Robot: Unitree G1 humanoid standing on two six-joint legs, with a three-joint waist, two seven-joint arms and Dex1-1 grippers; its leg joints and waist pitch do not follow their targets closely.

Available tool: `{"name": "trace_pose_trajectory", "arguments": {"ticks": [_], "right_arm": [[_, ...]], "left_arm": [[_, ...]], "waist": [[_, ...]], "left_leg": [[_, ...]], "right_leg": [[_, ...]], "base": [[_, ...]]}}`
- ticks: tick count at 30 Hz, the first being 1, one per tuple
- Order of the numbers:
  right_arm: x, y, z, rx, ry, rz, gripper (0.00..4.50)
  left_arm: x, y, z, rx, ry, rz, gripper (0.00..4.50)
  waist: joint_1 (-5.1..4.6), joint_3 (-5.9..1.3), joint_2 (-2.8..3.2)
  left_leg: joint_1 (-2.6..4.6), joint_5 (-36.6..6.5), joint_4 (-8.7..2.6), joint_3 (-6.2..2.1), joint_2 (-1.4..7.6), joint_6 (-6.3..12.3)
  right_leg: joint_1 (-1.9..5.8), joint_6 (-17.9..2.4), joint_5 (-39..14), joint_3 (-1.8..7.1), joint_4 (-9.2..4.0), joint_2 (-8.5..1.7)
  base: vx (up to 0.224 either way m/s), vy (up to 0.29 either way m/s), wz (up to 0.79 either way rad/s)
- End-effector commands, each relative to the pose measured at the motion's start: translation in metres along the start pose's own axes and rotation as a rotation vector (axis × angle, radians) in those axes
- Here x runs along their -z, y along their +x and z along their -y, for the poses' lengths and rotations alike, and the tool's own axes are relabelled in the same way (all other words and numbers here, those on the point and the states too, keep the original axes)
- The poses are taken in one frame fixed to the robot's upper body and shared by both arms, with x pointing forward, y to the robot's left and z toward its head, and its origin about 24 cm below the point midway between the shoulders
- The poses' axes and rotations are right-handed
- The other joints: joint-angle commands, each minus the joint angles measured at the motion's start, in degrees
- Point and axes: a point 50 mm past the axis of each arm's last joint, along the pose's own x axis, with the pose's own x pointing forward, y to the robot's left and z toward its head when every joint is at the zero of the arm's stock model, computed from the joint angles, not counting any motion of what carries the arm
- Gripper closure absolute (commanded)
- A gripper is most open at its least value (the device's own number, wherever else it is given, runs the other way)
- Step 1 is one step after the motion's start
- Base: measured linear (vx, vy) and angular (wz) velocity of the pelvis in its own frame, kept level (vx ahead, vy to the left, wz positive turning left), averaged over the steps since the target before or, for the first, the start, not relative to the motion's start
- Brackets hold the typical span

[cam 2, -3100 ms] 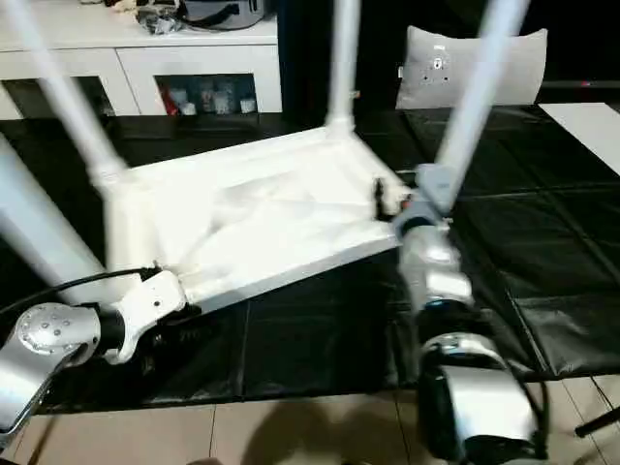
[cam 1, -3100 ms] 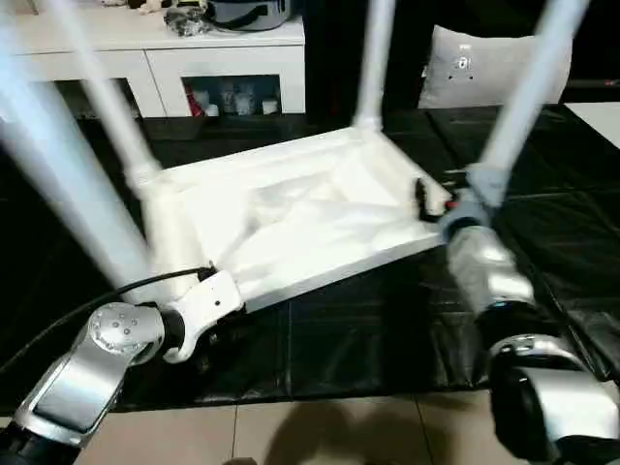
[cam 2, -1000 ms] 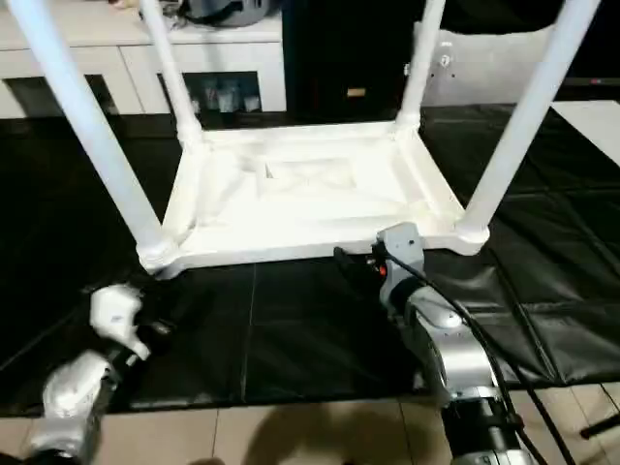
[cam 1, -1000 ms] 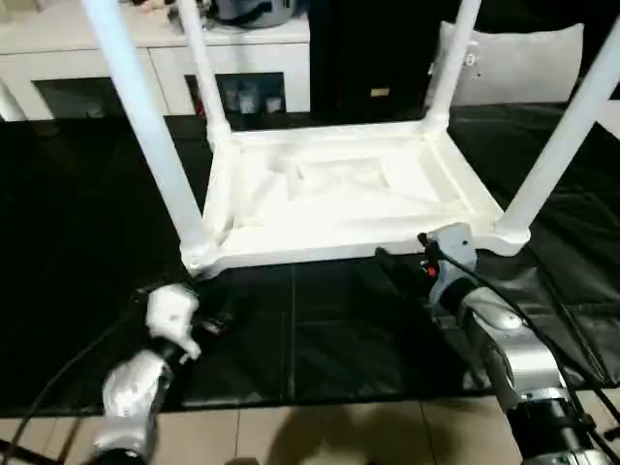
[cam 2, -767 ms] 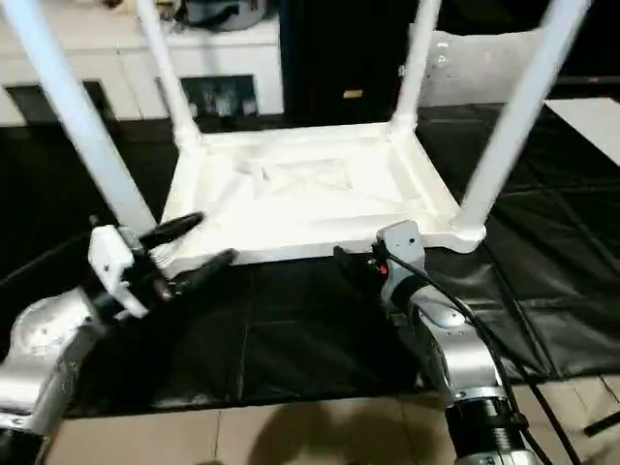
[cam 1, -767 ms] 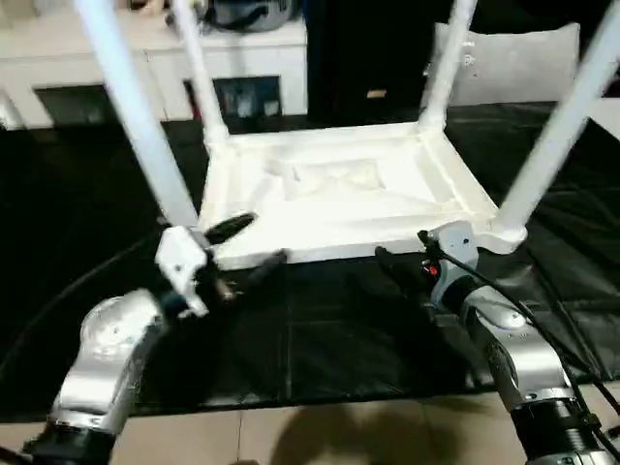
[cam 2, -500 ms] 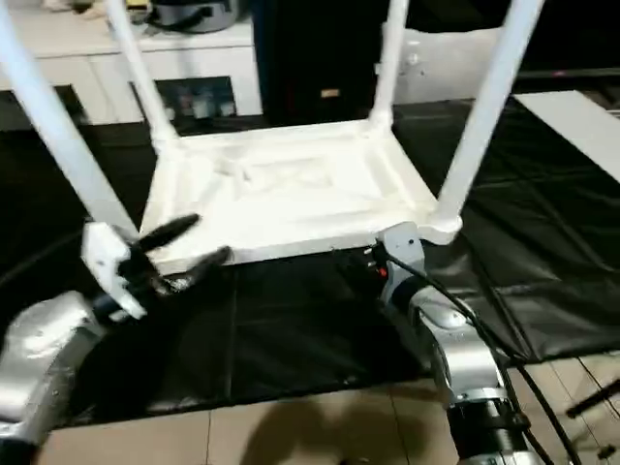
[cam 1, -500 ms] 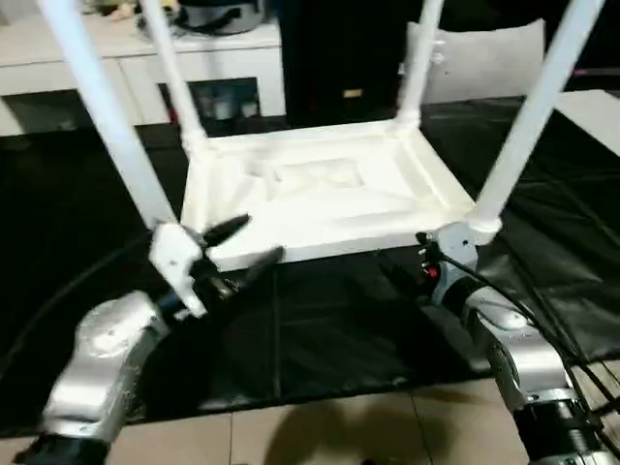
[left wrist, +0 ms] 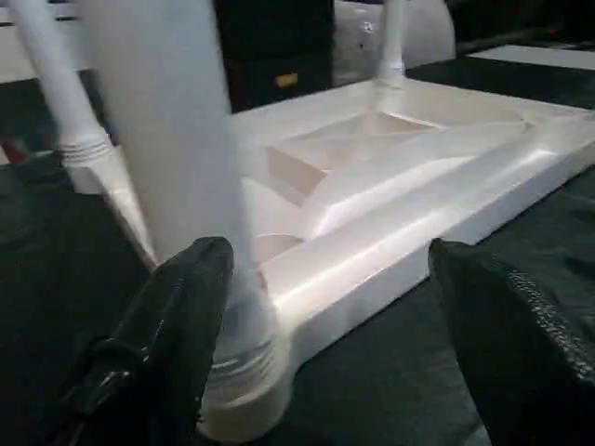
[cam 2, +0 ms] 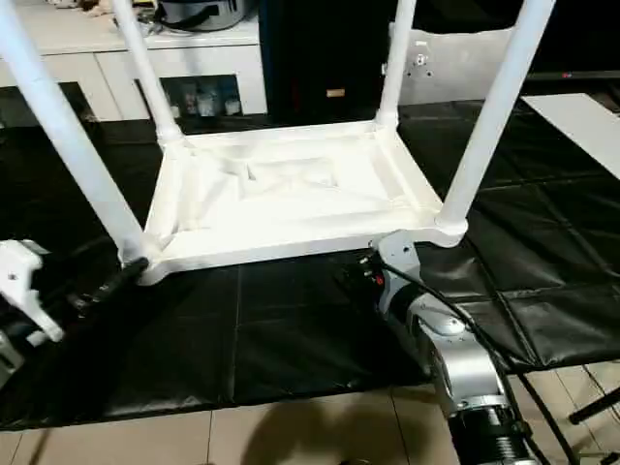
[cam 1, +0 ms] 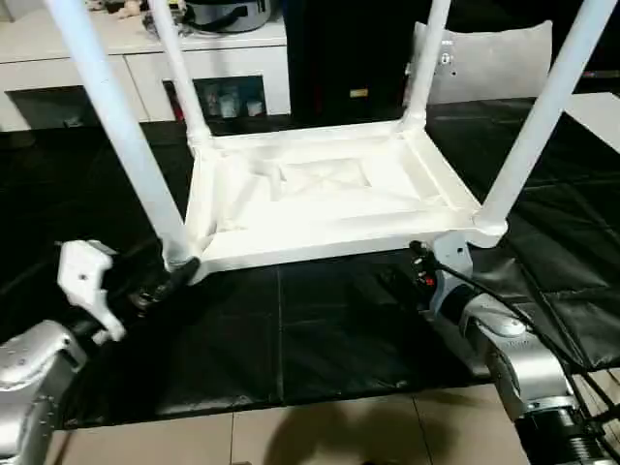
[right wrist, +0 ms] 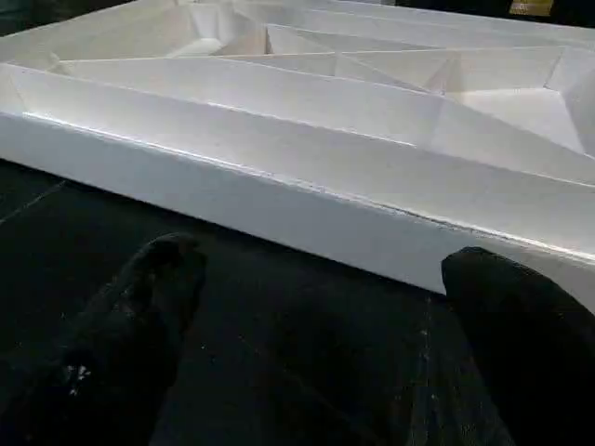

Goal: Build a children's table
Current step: Rotate table base

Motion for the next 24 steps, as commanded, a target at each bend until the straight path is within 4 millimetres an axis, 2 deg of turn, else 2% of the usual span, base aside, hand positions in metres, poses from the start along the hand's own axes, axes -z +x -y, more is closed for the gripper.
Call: {"name": "trace_pose_trajectory", "arguments": {"ticks": [1, 4, 6, 7, 8, 9, 10, 11, 12, 13, 15, 16, 19, 20, 22, 23, 24], "right_arm": [[0.003, -0.001, 0.0, 0.001, -0.011, -0.028, 0.0], [0.004, -0.001, 0.002, 0.009, -0.011, -0.037, 0.0], [0.005, -0.001, 0.003, 0.014, -0.012, -0.041, 0.0], [0.008, 0.001, 0.007, 0.043, -0.014, -0.067, 0.0], [0.008, 0.001, 0.007, 0.043, -0.014, -0.067, 0.0], [0.008, 0.001, 0.009, 0.049, -0.013, -0.071, 0.0], [0.008, 0.002, 0.009, 0.051, -0.012, -0.073, 0.0], [0.009, 0.003, 0.012, 0.054, -0.011, -0.077, 0.0], [0.009, 0.003, 0.013, 0.054, -0.011, -0.078, 0.0], [0.01, 0.004, 0.016, 0.056, -0.013, -0.087, 0.0], [0.011, 0.005, 0.019, 0.06, -0.017, -0.096, 0.0], [0.013, 0.006, 0.023, 0.068, -0.023, -0.108, 0.0], [0.014, 0.008, 0.031, 0.082, -0.025, -0.116, 0.0], [0.014, 0.009, 0.034, 0.091, -0.027, -0.119, 0.0], [0.014, 0.012, 0.043, 0.119, -0.036, -0.122, 0.0], [0.012, 0.014, 0.047, 0.127, -0.034, -0.119, 0.0], [0.011, 0.015, 0.05, 0.132, -0.033, -0.116, 0.0]], "left_arm": [[-0.002, -0.003, -0.017, -0.055, 0.002, -0.019, 0.78], [-0.001, 0.002, -0.023, -0.062, -0.004, -0.025, 0.78], [0.0, 0.006, -0.026, -0.065, -0.002, -0.028, 0.78], [0.002, 0.027, -0.033, -0.063, 0.0, -0.034, 0.78], [0.002, 0.027, -0.033, -0.063, 0.0, -0.034, 0.78], [0.001, 0.033, -0.035, -0.061, -0.004, -0.031, 0.78], [0.001, 0.036, -0.036, -0.061, -0.008, -0.026, 0.78], [-0.003, 0.048, -0.039, -0.048, -0.02, -0.01, 0.78], [-0.004, 0.051, -0.039, -0.042, -0.024, -0.006, 0.78], [-0.007, 0.062, -0.038, -0.007, -0.026, -0.005, 0.78], [-0.008, 0.068, -0.037, 0.019, -0.015, -0.021, 0.78], [-0.008, 0.076, -0.034, 0.066, 0.019, -0.047, 0.78], [-0.012, 0.085, -0.03, 0.145, -0.013, -0.035, 0.78], [-0.014, 0.088, -0.028, 0.182, -0.03, -0.032, 0.78], [-0.02, 0.09, -0.019, 0.33, -0.088, -0.028, 0.78], [-0.022, 0.088, -0.013, 0.419, -0.114, -0.033, 0.78], [-0.024, 0.087, -0.008, 0.486, -0.134, -0.039, 0.78]], "waist": [[-0.19, -2.56, -0.03], [-0.03, -2.77, 0.0], [0.02, -2.85, 0.01], [0.05, -2.95, -0.14], [0.1, -2.96, -0.09], [0.38, -3.38, -0.09], [0.39, -3.32, -0.16], [0.37, -3.26, -0.32], [0.38, -3.38, -0.4], [0.54, -3.65, -0.39], [0.6, -3.62, -0.57], [0.57, -3.64, -0.65], [0.65, -3.81, -0.59], [0.6, -3.78, -0.62], [0.96, -3.9, -0.21], [1.02, -3.94, -0.3], [1.29, -3.9, -0.45]], "left_leg": [[-0.25, -16.58, -4.29, -0.38, 0.5, 2.7], [-0.22, -15.51, -4.3, -0.51, 0.58, 2.49], [-0.19, -15.2, -4.39, -0.57, 0.81, 2.39], [-0.19, -14.33, -4.35, -0.49, 0.66, 2.53], [0.04, -14.02, -4.21, -0.35, 0.46, 2.55], [-0.08, -12.36, -4.25, -0.58, 0.83, 2.09], [-0.53, -11.51, -4.35, -0.63, 0.87, 2.18], [-0.39, -11.61, -4.26, -0.44, 0.78, 2.25], [-0.29, -11.56, -4.18, -0.43, 0.75, 2.18], [-0.57, -10.01, -4.17, -0.61, 1.0, 1.96], [-0.53, -9.2, -4.1, -0.45, 0.87, 2.27], [-0.77, -8.23, -4.09, -0.48, 0.93, 2.41], [-0.83, -6.89, -3.88, -0.35, 1.08, 2.45], [-0.7, -6.92, -3.85, -0.22, 1.02, 2.47], [-0.56, -6.83, -3.78, -0.14, 1.2, 2.25], [-0.45, -6.99, -3.77, -0.03, 1.38, 2.04], [-0.6, -6.76, -3.86, 0.0, 1.43, 2.04]], "right_leg": [[2.44, 0.23, -31.79, 2.68, -6.0, -2.89], [2.61, 0.29, -30.71, 2.78, -5.82, -3.09], [2.63, -0.61, -28.82, 2.96, -5.5, -3.17], [2.63, -0.88, -28.01, 3.03, -5.53, -3.06], [2.4, -0.81, -27.93, 3.04, -5.7, -2.9], [2.92, -2.12, -24.38, 3.37, -4.87, -3.43], [3.14, -2.55, -22.94, 3.38, -4.62, -3.35], [3.02, -2.99, -23.06, 3.33, -4.71, -3.34], [3.07, -3.22, -23.08, 3.37, -4.65, -3.48], [3.46, -4.06, -20.83, 3.53, -4.08, -3.8], [3.32, -4.59, -20.09, 3.52, -4.08, -3.64], [3.48, -5.06, -18.91, 3.58, -3.93, -3.74], [3.67, -6.58, -16.55, 3.72, -3.4, -3.98], [3.5, -6.9, -16.57, 3.7, -3.49, -3.91], [3.49, -8.63, -15.61, 3.7, -3.23, -4.04], [3.34, -9.16, -15.27, 3.77, -3.09, -4.16], [3.53, -9.98, -14.89, 3.78, -2.81, -4.13]], "base": [[0.0, 0.0, 0.0], [0.0, 0.0, 0.0], [0.0, 0.0, 0.0], [0.0, 0.0, 0.0], [0.0, 0.0, 0.0], [0.0, 0.0, 0.0], [0.0, 0.0, 0.0], [0.0, 0.0, 0.0], [0.0, 0.0, 0.0], [0.0, 0.0, 0.0], [0.0, 0.0, 0.0], [0.0, 0.0, 0.0], [0.0, 0.0, 0.0], [0.0, 0.0, 0.0], [0.0, 0.0, 0.0], [0.0, 0.0, 0.0], [0.0, 0.0, 0.0]]}}
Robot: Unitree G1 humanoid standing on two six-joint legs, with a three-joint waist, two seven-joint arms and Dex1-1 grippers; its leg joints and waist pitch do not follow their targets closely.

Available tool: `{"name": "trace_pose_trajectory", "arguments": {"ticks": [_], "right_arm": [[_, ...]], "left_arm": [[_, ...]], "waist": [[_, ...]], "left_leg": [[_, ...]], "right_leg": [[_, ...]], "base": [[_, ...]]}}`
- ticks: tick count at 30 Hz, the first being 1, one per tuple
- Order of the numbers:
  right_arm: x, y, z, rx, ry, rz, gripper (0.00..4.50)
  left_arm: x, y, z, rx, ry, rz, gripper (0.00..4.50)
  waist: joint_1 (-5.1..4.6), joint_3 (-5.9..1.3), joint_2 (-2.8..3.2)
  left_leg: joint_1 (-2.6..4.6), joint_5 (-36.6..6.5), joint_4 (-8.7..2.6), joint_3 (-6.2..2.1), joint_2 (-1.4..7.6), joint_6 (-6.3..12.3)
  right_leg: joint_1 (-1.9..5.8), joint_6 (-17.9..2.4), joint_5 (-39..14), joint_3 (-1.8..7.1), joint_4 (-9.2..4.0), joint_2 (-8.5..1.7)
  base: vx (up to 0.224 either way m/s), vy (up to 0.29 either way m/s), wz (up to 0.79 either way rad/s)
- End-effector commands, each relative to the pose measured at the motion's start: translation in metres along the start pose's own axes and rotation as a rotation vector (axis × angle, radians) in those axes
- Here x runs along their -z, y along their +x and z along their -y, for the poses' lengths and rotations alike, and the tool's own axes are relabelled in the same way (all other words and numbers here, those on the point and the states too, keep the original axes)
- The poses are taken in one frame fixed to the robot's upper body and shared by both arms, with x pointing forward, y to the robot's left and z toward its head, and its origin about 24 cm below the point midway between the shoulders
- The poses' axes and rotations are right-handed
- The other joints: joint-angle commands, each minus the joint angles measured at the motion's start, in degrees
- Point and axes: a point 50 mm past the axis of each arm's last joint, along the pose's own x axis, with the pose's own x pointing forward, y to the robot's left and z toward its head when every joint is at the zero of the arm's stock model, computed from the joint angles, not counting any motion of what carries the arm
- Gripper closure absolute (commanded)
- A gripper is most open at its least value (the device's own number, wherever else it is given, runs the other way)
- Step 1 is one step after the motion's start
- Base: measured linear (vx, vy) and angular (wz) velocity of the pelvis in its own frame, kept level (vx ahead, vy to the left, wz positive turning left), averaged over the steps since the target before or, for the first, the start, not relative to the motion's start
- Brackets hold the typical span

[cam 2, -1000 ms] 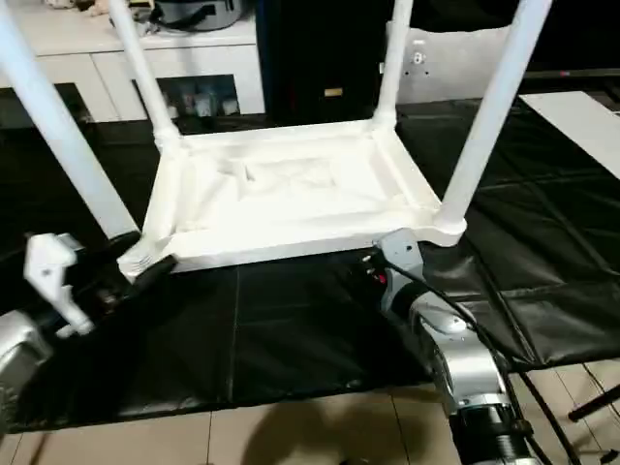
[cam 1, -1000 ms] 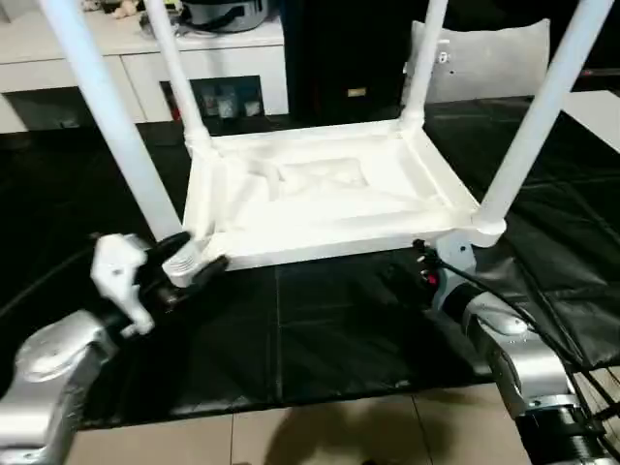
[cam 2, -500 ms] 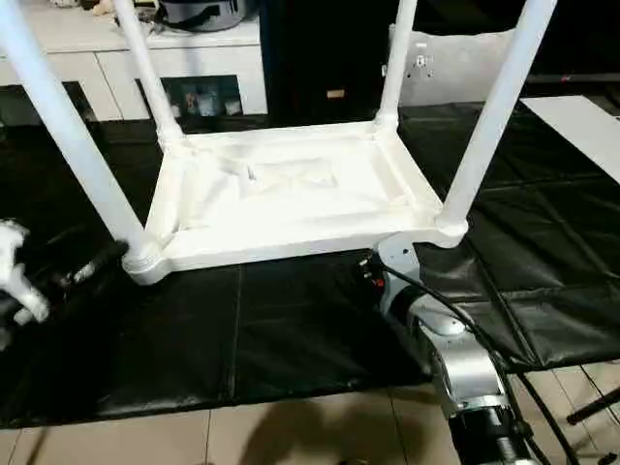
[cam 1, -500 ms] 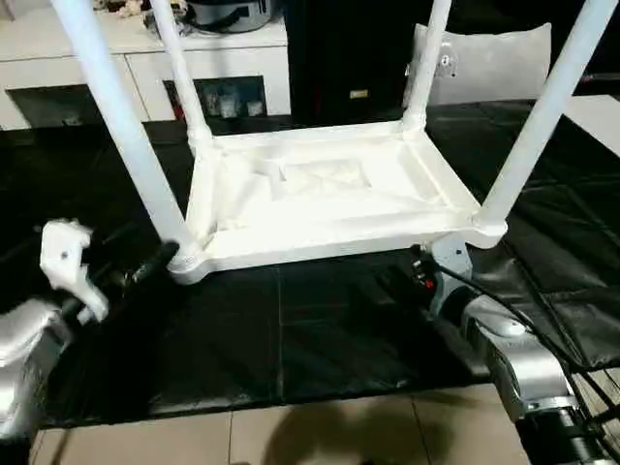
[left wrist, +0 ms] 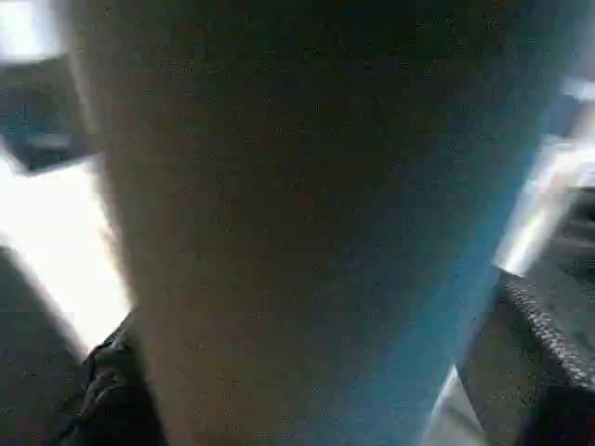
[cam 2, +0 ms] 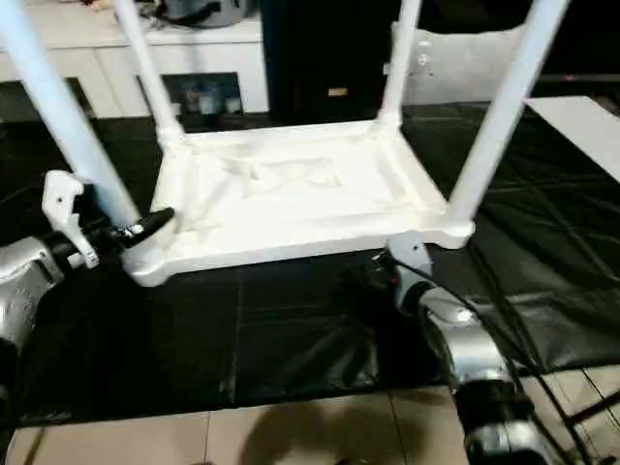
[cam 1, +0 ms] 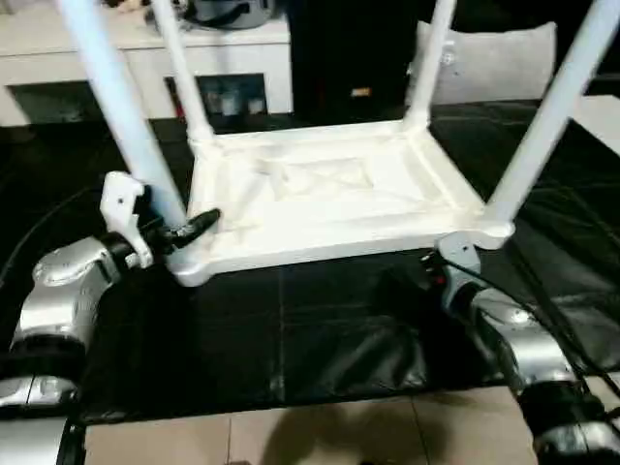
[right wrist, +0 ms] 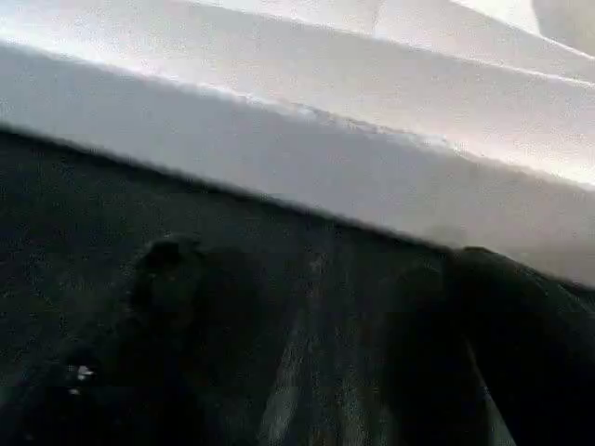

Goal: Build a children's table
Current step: Rotate table base

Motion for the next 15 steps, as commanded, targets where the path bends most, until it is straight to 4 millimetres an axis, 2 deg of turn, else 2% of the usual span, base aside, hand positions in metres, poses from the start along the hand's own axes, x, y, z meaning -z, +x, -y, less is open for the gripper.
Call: {"name": "trace_pose_trajectory", "arguments": {"ticks": [1, 2, 3, 5, 6, 7, 8, 9, 10, 12, 15], "right_arm": [[-0.008, 0.002, 0.011, 0.033, -0.009, 0.029, 0.0], [-0.009, 0.003, 0.013, 0.036, -0.011, 0.028, 0.0], [-0.009, 0.004, 0.015, 0.039, -0.014, 0.025, 0.0], [-0.011, 0.006, 0.016, 0.035, -0.022, 0.022, 0.0], [-0.011, 0.007, 0.016, 0.034, -0.025, 0.022, 0.0], [-0.013, 0.009, 0.016, 0.028, -0.033, 0.024, 0.0], [-0.014, 0.011, 0.016, 0.024, -0.039, 0.025, 0.0], [-0.015, 0.012, 0.015, 0.019, -0.041, 0.028, 0.0], [-0.02, 0.018, 0.008, -0.021, -0.053, 0.049, 0.0], [-0.023, 0.022, 0.001, -0.053, -0.061, 0.065, 0.0], [-0.027, 0.028, -0.01, -0.105, -0.074, 0.078, 0.0]], "left_arm": [[-0.003, 0.007, 0.021, 0.239, -0.05, -0.02, 0.78], [-0.003, 0.006, 0.025, 0.277, -0.061, -0.026, 0.78], [-0.002, 0.005, 0.029, 0.314, -0.069, -0.037, 0.78], [0.001, 0.004, 0.042, 0.421, -0.088, -0.073, 0.78], [0.002, 0.004, 0.046, 0.446, -0.096, -0.079, 0.78], [0.003, 0.005, 0.055, 0.497, -0.11, -0.086, 0.78], [0.003, 0.005, 0.06, 0.528, -0.12, -0.088, 0.78], [0.003, 0.006, 0.064, 0.545, -0.125, -0.088, 0.78], [0.002, 0.014, 0.084, 0.641, -0.15, -0.076, 0.78], [-0.001, 0.019, 0.097, 0.696, -0.164, -0.059, 0.78], [-0.004, 0.031, 0.116, 0.759, -0.178, -0.016, 0.78]], "waist": [[0.4, -3.73, 0.02], [0.71, -3.86, 0.04], [0.73, -3.8, -0.25], [0.89, -3.64, -0.17], [0.9, -3.79, -0.31], [0.82, -3.42, -0.6], [0.86, -3.62, -0.43], [0.75, -3.4, -0.53], [0.54, -3.36, -0.89], [0.44, -3.27, -0.74], [0.02, -3.18, -0.92]], "left_leg": [[-0.26, -7.05, -3.85, 0.08, 1.77, 2.15], [-0.22, -7.06, -3.79, 0.07, 1.83, 1.95], [-0.28, -7.04, -3.81, 0.22, 1.85, 2.13], [-0.23, -7.43, -3.73, 0.33, 1.66, 2.55], [-0.4, -7.37, -3.81, 0.14, 1.83, 2.37], [-0.39, -7.63, -3.72, 0.42, 1.44, 2.69], [-0.31, -7.62, -3.69, 0.29, 1.65, 2.34], [-0.55, -7.56, -3.67, 0.4, 1.41, 2.58], [-0.6, -8.16, -3.68, 0.35, 1.53, 2.45], [-0.48, -8.53, -3.61, 0.39, 1.47, 2.46], [-0.71, -8.73, -3.6, 0.31, 1.31, 2.74]], "right_leg": [[3.54, -10.38, -14.9, 3.88, -3.03, -3.99], [3.65, -10.76, -14.52, 3.89, -2.62, -4.2], [3.58, -10.98, -14.39, 3.95, -2.66, -4.07], [3.52, -10.54, -15.35, 4.02, -2.86, -4.01], [3.81, -10.64, -15.91, 4.03, -2.47, -4.29], [3.59, -9.71, -18.0, 4.01, -3.11, -3.91], [3.66, -10.01, -17.84, 4.11, -2.67, -4.15], [3.62, -9.55, -19.02, 4.05, -3.05, -3.91], [3.69, -9.32, -20.58, 4.06, -2.89, -4.0], [3.56, -8.65, -22.63, 4.01, -3.28, -4.0], [3.69, -7.89, -23.99, 3.8, -3.56, -3.69]], "base": [[0.0, 0.0, 0.0], [0.0, 0.0, 0.0], [0.0, 0.0, 0.0], [0.0, 0.0, 0.0], [0.0, 0.0, 0.0], [0.0, 0.0, 0.0], [0.0, 0.0, 0.0], [0.0, 0.0, 0.0], [0.0, 0.0, 0.0], [0.0, 0.0, 0.0], [0.0, 0.0, 0.0]]}}
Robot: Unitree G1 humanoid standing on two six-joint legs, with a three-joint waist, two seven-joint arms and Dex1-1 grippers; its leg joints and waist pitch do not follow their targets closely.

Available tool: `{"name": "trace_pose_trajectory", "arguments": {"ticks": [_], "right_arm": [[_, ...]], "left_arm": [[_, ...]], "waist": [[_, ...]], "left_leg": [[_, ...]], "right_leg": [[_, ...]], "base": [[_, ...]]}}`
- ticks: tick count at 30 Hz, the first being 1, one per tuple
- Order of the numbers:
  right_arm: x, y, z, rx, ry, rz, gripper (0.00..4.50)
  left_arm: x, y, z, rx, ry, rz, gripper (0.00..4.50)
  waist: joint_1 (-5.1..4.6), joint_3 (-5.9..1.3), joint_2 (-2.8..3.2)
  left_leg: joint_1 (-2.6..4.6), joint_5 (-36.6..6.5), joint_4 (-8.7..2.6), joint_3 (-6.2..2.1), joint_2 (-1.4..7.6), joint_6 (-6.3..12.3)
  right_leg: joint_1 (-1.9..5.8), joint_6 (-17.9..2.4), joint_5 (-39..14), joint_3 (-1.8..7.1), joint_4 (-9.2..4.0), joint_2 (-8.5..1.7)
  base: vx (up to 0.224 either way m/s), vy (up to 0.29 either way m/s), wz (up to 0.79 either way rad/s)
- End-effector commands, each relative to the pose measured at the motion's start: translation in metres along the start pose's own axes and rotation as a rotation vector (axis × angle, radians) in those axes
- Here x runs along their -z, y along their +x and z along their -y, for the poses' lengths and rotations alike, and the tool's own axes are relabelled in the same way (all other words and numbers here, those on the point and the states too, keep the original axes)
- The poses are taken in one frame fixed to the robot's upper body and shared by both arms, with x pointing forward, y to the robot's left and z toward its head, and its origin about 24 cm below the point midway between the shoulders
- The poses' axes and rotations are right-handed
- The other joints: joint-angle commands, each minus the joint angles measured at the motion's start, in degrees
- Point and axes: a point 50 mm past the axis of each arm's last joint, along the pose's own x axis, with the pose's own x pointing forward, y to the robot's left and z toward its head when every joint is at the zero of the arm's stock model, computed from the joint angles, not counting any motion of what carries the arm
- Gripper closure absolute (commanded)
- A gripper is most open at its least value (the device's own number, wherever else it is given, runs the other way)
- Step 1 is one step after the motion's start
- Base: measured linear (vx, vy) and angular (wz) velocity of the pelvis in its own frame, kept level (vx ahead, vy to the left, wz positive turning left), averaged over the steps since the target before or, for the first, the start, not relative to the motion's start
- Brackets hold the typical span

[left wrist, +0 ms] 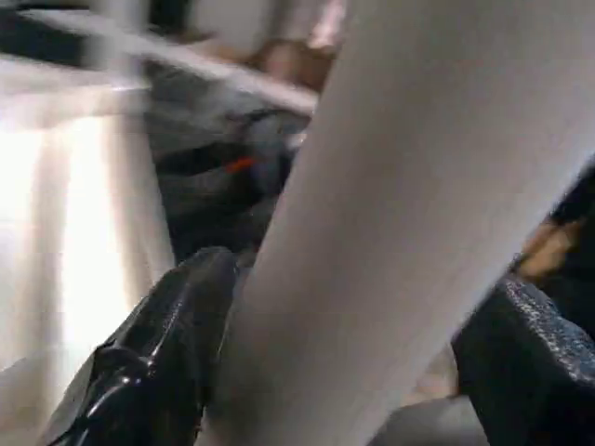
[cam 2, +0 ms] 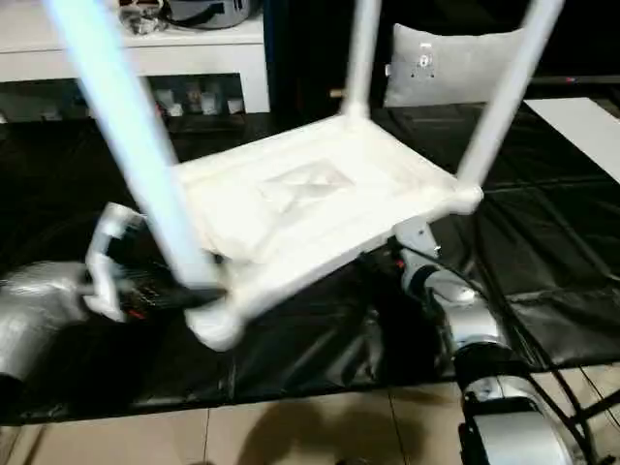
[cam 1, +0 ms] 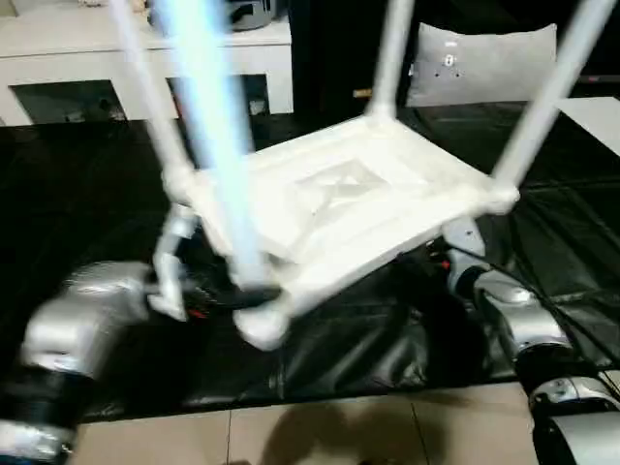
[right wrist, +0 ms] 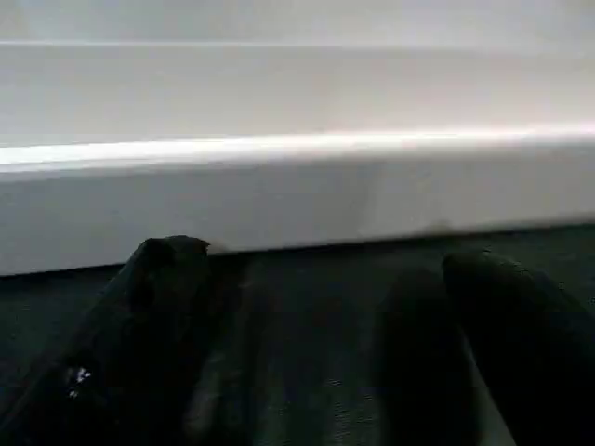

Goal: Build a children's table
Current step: Rotate table base

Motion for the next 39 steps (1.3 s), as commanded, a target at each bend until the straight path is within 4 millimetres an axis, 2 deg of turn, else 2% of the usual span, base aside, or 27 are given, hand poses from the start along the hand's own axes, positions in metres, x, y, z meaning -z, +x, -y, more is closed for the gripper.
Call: {"name": "trace_pose_trajectory", "arguments": {"ticks": [1, 2, 4, 7, 10, 14, 15, 17, 18, 19, 20, 22, 24, 27, 29, 30, 32, 33, 34, 37, 38, 39], "right_arm": [[-0.026, 0.016, -0.023, -0.107, -0.061, 0.09, 0.0], [-0.027, 0.018, -0.027, -0.121, -0.065, 0.092, 0.0], [-0.028, 0.024, -0.043, -0.177, -0.072, 0.098, 0.0], [-0.028, 0.028, -0.05, -0.2, -0.075, 0.102, 0.0], [-0.026, 0.03, -0.058, -0.222, -0.081, 0.103, 0.0], [-0.025, 0.031, -0.06, -0.226, -0.082, 0.104, 0.0], [-0.025, 0.031, -0.06, -0.225, -0.081, 0.104, 0.0], [-0.024, 0.031, -0.059, -0.215, -0.079, 0.102, 0.0], [-0.022, 0.03, -0.057, -0.2, -0.073, 0.098, 0.0], [-0.02, 0.03, -0.055, -0.183, -0.068, 0.092, 0.0], [-0.018, 0.029, -0.052, -0.168, -0.065, 0.088, 0.0], [-0.015, 0.027, -0.045, -0.128, -0.04, 0.076, 0.0], [-0.013, 0.025, -0.041, -0.105, -0.018, 0.073, 0.0], [-0.011, 0.019, -0.024, -0.025, 0.066, 0.077, 0.0], [-0.013, 0.012, -0.012, -0.005, 0.074, 0.1, 0.0], [-0.014, 0.009, -0.008, -0.004, 0.062, 0.113, 0.0], [-0.022, 0.0, 0.004, 0.019, 0.0, 0.162, 0.0], [-0.022, 0.0, 0.004, 0.019, 0.0, 0.162, 0.0], [-0.031, -0.008, 0.009, 0.002, -0.061, 0.255, 0.0], [-0.032, -0.014, 0.013, -0.009, -0.091, 0.265, 0.0], [-0.034, -0.022, 0.014, -0.09, -0.081, 0.271, 0.0], [-0.034, -0.026, 0.014, -0.141, -0.092, 0.267, 0.0]], "left_arm": [[-0.006, 0.031, 0.013, 0.117, 0.01, 0.042, 0.78], [-0.007, 0.035, 0.014, 0.128, 0.009, 0.051, 0.78], [-0.01, 0.055, 0.016, 0.15, 0.017, 0.096, 0.78], [-0.011, 0.068, 0.018, 0.173, 0.02, 0.106, 0.78], [-0.012, 0.084, 0.027, 0.217, 0.016, 0.12, 0.78], [-0.013, 0.096, 0.031, 0.22, 0.027, 0.142, 0.78], [-0.012, 0.1, 0.029, 0.188, 0.044, 0.148, 0.78], [-0.014, 0.107, 0.019, 0.091, 0.1, 0.167, 0.78], [-0.015, 0.108, 0.009, -0.003, 0.136, 0.174, 0.78], [-0.017, 0.107, 0.002, -0.067, 0.162, 0.183, 0.78], [-0.018, 0.107, -0.004, -0.117, 0.18, 0.189, 0.78], [-0.02, 0.103, -0.011, -0.186, 0.186, 0.18, 0.78], [-0.022, 0.102, -0.014, -0.213, 0.202, 0.18, 0.78], [-0.02, 0.099, -0.015, -0.276, 0.232, 0.172, 0.78], [-0.013, 0.094, -0.013, -0.268, 0.25, 0.135, 0.78], [-0.009, 0.092, -0.013, -0.27, 0.255, 0.12, 0.78], [0.001, 0.083, -0.015, -0.271, 0.26, 0.051, 0.78], [0.001, 0.083, -0.015, -0.271, 0.26, 0.051, 0.78], [0.009, 0.075, -0.016, -0.261, 0.272, -0.013, 0.78], [0.014, 0.068, -0.016, -0.248, 0.283, -0.063, 0.78], [0.023, 0.057, -0.018, -0.222, 0.289, -0.154, 0.78], [0.028, 0.05, -0.019, -0.214, 0.294, -0.22, 0.78]], "waist": [[0.15, -3.42, -0.52], [-0.33, -3.43, -0.73], [-0.7, -3.45, -0.73], [-1.43, -3.54, -1.02], [-1.5, -3.68, -0.71], [-1.31, -3.78, -0.84], [-1.34, -3.75, -0.68], [-1.45, -3.67, -0.84], [-1.42, -3.57, -0.9], [-1.43, -3.42, -1.08], [-1.25, -3.56, -1.1], [-1.46, -3.49, -1.31], [-1.44, -3.52, -1.42], [-1.18, -3.65, -0.97], [-1.11, -3.78, -1.11], [-1.07, -3.84, -0.93], [-1.01, -3.82, -1.03], [-1.01, -3.77, -1.05], [-0.98, -3.73, -1.1], [-1.13, -3.57, -1.08], [-1.23, -3.52, -0.9], [-1.07, -3.46, -0.97]], "left_leg": [[-1.13, -8.96, -3.89, -0.05, 1.24, 2.63], [-1.21, -9.18, -3.79, 0.11, 1.26, 2.68], [-1.11, -9.0, -3.6, -0.04, 0.96, 3.03], [-1.26, -8.68, -3.64, -0.1, 1.0, 3.45], [-1.05, -7.82, -3.58, -0.07, 1.12, 3.97], [-1.2, -6.77, -3.63, -0.09, 1.35, 4.46], [-1.2, -6.75, -3.62, -0.09, 1.35, 4.56], [-1.09, -7.67, -3.59, -0.01, 1.29, 4.7], [-1.15, -8.21, -3.56, 0.05, 1.1, 4.69], [-0.93, -9.07, -3.48, 0.14, 0.71, 4.81], [-0.8, -9.33, -3.5, -0.01, 0.92, 4.36], [-1.2, -9.61, -3.43, -0.06, 0.63, 4.07], [-1.01, -9.42, -3.37, -0.07, 0.66, 4.22], [-0.91, -8.76, -3.45, -0.14, 0.96, 4.54], [-1.08, -8.35, -3.48, -0.17, 1.08, 4.9], [-1.12, -7.99, -3.47, -0.17, 1.09, 5.13], [-1.17, -7.84, -3.43, -0.11, 1.02, 5.33], [-1.23, -8.19, -3.46, -0.11, 0.94, 5.35], [-1.06, -8.81, -3.43, -0.01, 0.91, 5.38], [-1.04, -9.82, -3.51, -0.11, 0.81, 5.29], [-0.93, -10.08, -3.46, -0.07, 0.75, 5.13], [-0.86, -11.29, -3.52, -0.15, 0.83, 5.6]], "right_leg": [[3.99, -7.24, -23.8, 3.46, -4.49, -3.7], [3.94, -7.44, -23.81, 3.48, -4.5, -3.72], [3.94, -7.02, -24.72, 3.32, -4.83, -3.65], [3.97, -6.62, -24.27, 3.34, -4.8, -3.52], [3.83, -8.02, -21.73, 3.45, -4.5, -3.43], [4.03, -9.46, -18.0, 3.57, -4.01, -3.4], [4.04, -9.75, -17.45, 3.59, -3.97, -3.4], [3.98, -9.4, -18.31, 3.51, -4.37, -3.31], [4.03, -8.58, -19.88, 3.45, -4.65, -3.27], [3.8, -6.76, -22.92, 3.23, -5.39, -2.98], [3.96, -6.38, -23.85, 3.25, -5.2, -3.36], [4.04, -4.29, -26.93, 2.96, -5.58, -3.32], [3.83, -3.85, -27.61, 2.94, -5.72, -3.4], [3.67, -4.7, -25.32, 2.95, -5.38, -3.28], [3.8, -5.17, -23.17, 3.03, -5.06, -3.28], [3.8, -5.7, -22.01, 3.06, -4.91, -3.28], [3.82, -5.72, -21.67, 3.06, -4.95, -3.26], [3.88, -5.35, -22.25, 3.03, -4.98, -3.22], [3.72, -4.83, -23.59, 3.01, -5.24, -3.3], [3.64, -3.68, -26.08, 2.85, -5.5, -3.22], [3.52, -3.91, -26.7, 2.78, -5.64, -3.18], [3.47, -2.96, -27.52, 2.85, -5.76, -3.09]], "base": [[0.0, 0.0, 0.0], [0.0, 0.0, 0.0], [0.0, 0.0, 0.0], [0.0, 0.0, 0.0], [0.0, 0.0, 0.0], [0.0, 0.0, 0.0], [0.0, 0.0, 0.0], [0.0, 0.0, 0.0], [0.0, 0.0, 0.0], [0.0, 0.0, 0.0], [0.0, 0.0, 0.0], [0.0, 0.0, 0.0], [0.0, 0.0, 0.0], [0.0, 0.0, 0.0], [0.0, 0.0, 0.0], [0.0, 0.0, 0.0], [0.0, 0.0, 0.0], [0.0, 0.0, 0.0], [0.0, 0.0, 0.0], [0.0, 0.0, 0.0], [0.0, 0.0, 0.0], [0.0, 0.0, 0.0]]}}
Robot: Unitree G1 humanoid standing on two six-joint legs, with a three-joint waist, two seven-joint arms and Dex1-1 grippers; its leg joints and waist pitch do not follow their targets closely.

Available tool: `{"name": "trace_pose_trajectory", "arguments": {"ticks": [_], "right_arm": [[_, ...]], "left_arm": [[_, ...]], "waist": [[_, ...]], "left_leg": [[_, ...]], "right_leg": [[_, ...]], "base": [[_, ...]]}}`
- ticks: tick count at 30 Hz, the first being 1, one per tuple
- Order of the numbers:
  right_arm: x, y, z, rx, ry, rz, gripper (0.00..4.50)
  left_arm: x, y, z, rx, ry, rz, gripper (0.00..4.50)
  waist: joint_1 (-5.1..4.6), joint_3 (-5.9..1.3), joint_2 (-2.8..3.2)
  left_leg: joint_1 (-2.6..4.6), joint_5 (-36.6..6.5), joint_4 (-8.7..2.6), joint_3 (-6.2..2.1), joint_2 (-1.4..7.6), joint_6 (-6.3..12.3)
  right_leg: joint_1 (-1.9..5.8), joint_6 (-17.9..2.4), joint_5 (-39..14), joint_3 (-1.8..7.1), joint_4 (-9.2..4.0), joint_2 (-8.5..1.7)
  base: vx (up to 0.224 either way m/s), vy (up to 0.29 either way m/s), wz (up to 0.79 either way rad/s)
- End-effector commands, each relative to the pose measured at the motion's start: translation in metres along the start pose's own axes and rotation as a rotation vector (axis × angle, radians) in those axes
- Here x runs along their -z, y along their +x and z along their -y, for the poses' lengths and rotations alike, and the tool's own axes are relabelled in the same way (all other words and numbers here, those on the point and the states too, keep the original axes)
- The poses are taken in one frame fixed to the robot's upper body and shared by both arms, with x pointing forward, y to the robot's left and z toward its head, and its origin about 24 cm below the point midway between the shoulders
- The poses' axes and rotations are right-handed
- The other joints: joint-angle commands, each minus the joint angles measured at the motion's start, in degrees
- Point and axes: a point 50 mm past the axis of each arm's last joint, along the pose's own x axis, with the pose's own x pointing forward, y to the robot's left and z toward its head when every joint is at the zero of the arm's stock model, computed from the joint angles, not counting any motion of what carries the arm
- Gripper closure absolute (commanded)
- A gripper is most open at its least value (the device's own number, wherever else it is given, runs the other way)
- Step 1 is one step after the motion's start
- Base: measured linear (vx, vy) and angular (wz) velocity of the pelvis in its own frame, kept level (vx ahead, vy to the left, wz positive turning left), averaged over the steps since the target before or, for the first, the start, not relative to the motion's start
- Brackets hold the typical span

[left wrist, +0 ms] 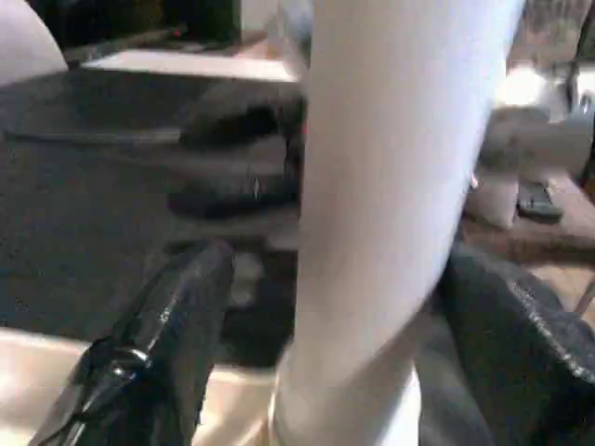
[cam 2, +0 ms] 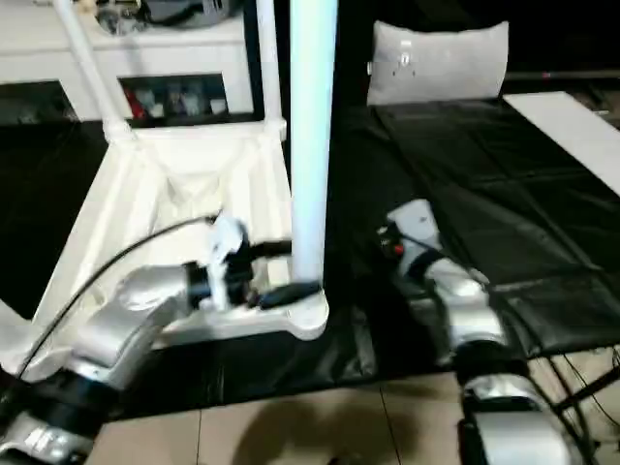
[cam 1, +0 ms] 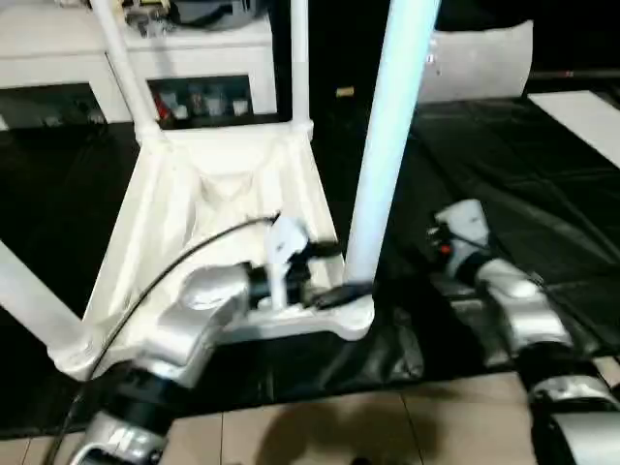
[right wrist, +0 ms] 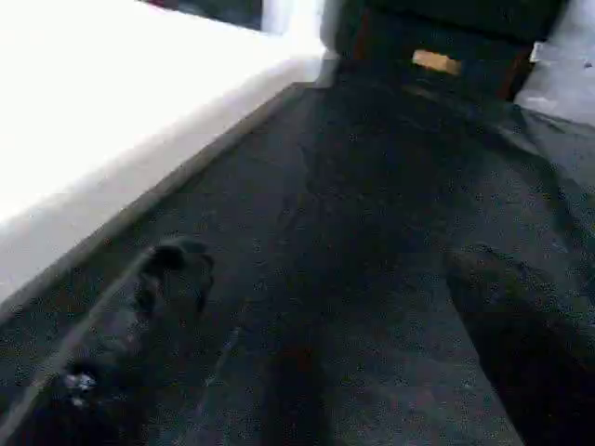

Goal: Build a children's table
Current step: Rotate table base, then rotate leg to tighten

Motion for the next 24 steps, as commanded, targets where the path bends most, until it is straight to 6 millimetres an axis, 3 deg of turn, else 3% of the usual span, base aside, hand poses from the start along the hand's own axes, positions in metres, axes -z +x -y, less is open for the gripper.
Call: {"name": "trace_pose_trajectory", "arguments": {"ticks": [1, 2, 3, 4, 5, 8, 11, 19, 24], "right_arm": [[-0.008, -0.009, -0.002, -0.127, -0.004, 0.02, 0.0], [-0.009, -0.01, -0.002, -0.142, -0.01, 0.021, 0.0], [-0.011, -0.014, -0.004, -0.171, -0.027, 0.027, 0.0], [-0.011, -0.015, -0.004, -0.177, -0.031, 0.029, 0.0], [-0.012, -0.016, -0.006, -0.192, -0.038, 0.035, 0.0], [-0.014, -0.022, -0.013, -0.298, -0.035, 0.025, 0.0], [-0.016, -0.03, -0.021, -0.418, 0.006, 0.001, 0.0], [-0.023, -0.038, -0.029, -0.527, 0.043, -0.034, 0.0], [-0.028, -0.042, -0.034, -0.599, 0.06, -0.046, 0.0]], "left_arm": [[0.02, -0.018, -0.004, 0.027, 0.035, -0.183, 0.78], [0.023, -0.02, -0.005, 0.032, 0.044, -0.22, 1.03], [0.03, -0.027, -0.007, 0.021, 0.058, -0.29, 1.13], [0.032, -0.028, -0.008, 0.018, 0.061, -0.305, 1.19], [0.034, -0.031, -0.009, 0.011, 0.059, -0.327, 1.19], [0.034, -0.034, -0.009, 0.032, 0.054, -0.318, 1.57], [0.032, -0.035, -0.009, 0.05, 0.062, -0.314, 1.61], [0.035, -0.04, -0.008, 0.081, 0.006, -0.346, 2.38], [0.038, -0.043, -0.003, 0.084, -0.006, -0.352, 2.8]], "waist": [[0.57, -3.45, -0.59], [0.44, -3.47, -0.54], [0.51, -3.48, -0.13], [0.5, -3.5, -0.26], [0.68, -3.57, -0.04], [1.0, -3.57, -0.2], [1.67, -3.65, -0.32], [2.64, -3.41, -0.14], [2.96, -3.61, -0.24]], "left_leg": [[-0.81, -11.58, -3.76, -0.24, 0.65, 5.98], [-0.85, -11.55, -3.79, -0.31, 0.67, 5.9], [-0.72, -11.36, -3.73, -0.3, 0.63, 5.61], [-0.67, -11.19, -3.68, -0.2, 0.58, 5.58], [-0.7, -10.72, -3.76, -0.31, 0.73, 5.25], [-0.83, -10.41, -3.81, -0.28, 0.85, 5.34], [-0.81, -9.5, -3.81, -0.22, 0.97, 5.67], [-0.58, -10.44, -3.88, -0.21, 0.78, 4.47], [-0.7, -9.23, -3.87, -0.21, 0.78, 4.71]], "right_leg": [[3.56, -2.06, -27.27, 3.04, -5.72, -3.0], [3.51, -1.77, -27.1, 3.03, -5.56, -3.02], [3.46, -2.0, -26.98, 2.99, -5.57, -3.06], [3.41, -2.04, -26.8, 2.94, -5.77, -2.97], [3.52, -2.96, -26.35, 3.01, -5.61, -3.32], [3.63, -4.43, -24.73, 3.1, -5.44, -3.34], [3.63, -4.52, -23.97, 3.26, -5.31, -3.43], [3.5, -2.49, -28.09, 2.96, -6.12, -3.44], [3.59, -2.65, -25.89, 3.0, -5.85, -3.34]], "base": [[0.0, 0.0, 0.0], [0.0, 0.0, 0.0], [0.0, 0.0, 0.0], [0.0, 0.0, 0.0], [0.0, 0.0, 0.0], [0.0, 0.0, 0.0], [0.0, 0.0, 0.0], [0.0, 0.0, 0.0], [0.0, 0.0, 0.0]]}}
